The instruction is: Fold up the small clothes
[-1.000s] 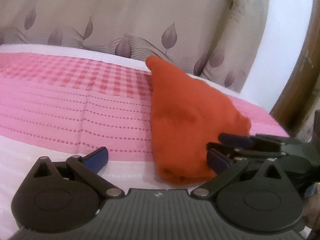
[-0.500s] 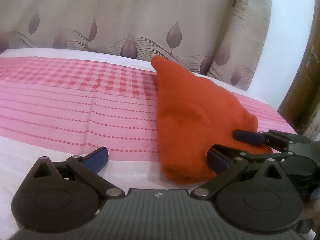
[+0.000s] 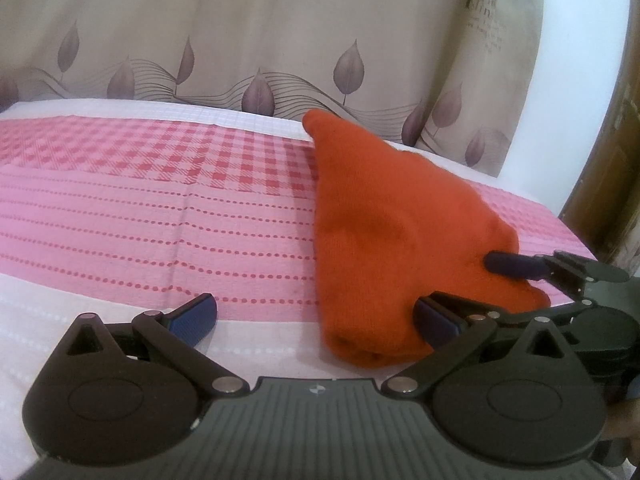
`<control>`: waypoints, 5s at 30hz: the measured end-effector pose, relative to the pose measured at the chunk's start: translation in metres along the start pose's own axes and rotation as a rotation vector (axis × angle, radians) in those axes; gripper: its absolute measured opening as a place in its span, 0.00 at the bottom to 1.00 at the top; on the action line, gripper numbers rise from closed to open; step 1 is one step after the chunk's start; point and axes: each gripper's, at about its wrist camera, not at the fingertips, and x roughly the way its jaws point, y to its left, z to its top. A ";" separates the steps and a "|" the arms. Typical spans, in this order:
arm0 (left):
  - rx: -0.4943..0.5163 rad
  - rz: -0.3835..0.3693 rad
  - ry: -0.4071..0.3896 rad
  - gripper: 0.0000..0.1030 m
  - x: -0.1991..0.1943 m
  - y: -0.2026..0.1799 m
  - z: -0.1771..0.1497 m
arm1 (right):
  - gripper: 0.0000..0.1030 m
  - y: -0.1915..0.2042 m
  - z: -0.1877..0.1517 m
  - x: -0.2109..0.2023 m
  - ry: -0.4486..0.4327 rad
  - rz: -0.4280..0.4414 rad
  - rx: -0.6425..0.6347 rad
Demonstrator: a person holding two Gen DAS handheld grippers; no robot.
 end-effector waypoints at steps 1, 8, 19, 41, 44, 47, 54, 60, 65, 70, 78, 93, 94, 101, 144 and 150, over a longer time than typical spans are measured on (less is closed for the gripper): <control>-0.002 0.000 0.000 1.00 0.000 0.000 0.000 | 0.96 -0.001 0.000 0.001 0.002 -0.009 0.005; -0.003 0.000 -0.006 1.00 -0.001 0.002 0.000 | 0.96 -0.003 0.000 0.001 -0.001 0.001 0.020; -0.141 -0.171 -0.004 1.00 0.013 0.037 0.035 | 1.00 -0.043 -0.012 -0.040 -0.269 0.000 0.291; -0.151 -0.147 0.135 0.19 0.209 0.033 0.170 | 0.99 -0.036 0.023 0.000 -0.160 0.032 0.205; -0.110 -0.071 0.066 0.19 0.211 0.033 0.173 | 0.99 -0.036 0.024 0.003 -0.126 0.016 0.219; -0.150 -0.045 0.033 0.31 0.202 0.045 0.173 | 0.99 -0.034 0.026 0.008 -0.087 0.003 0.217; -0.314 -0.161 -0.069 0.98 0.121 0.076 0.152 | 1.00 -0.072 0.021 -0.016 -0.170 0.060 0.426; -0.204 -0.310 0.155 0.98 0.113 0.066 0.114 | 1.00 -0.107 0.020 -0.012 -0.080 0.049 0.530; -0.179 -0.377 0.111 0.99 0.109 0.059 0.099 | 0.99 -0.111 0.023 0.010 0.015 0.056 0.511; -0.186 -0.401 0.048 1.00 0.107 0.054 0.088 | 0.99 -0.108 0.036 -0.011 -0.168 0.079 0.476; -0.185 -0.390 0.021 1.00 0.104 0.056 0.087 | 0.46 -0.118 0.041 0.049 0.020 0.159 0.551; -0.210 -0.380 -0.008 1.00 0.102 0.061 0.087 | 0.76 -0.123 0.036 0.038 -0.003 0.192 0.576; -0.209 -0.379 -0.008 1.00 0.102 0.061 0.087 | 0.76 -0.121 0.036 0.041 0.006 0.180 0.571; -0.202 -0.372 -0.013 1.00 0.102 0.061 0.087 | 0.13 -0.085 0.052 0.036 -0.054 -0.035 0.294; 0.177 -0.353 0.121 0.95 0.139 -0.013 0.098 | 1.00 -0.133 0.038 0.071 0.068 0.432 0.612; 0.198 -0.338 0.119 0.95 0.141 -0.015 0.098 | 1.00 -0.134 0.037 0.071 0.056 0.425 0.627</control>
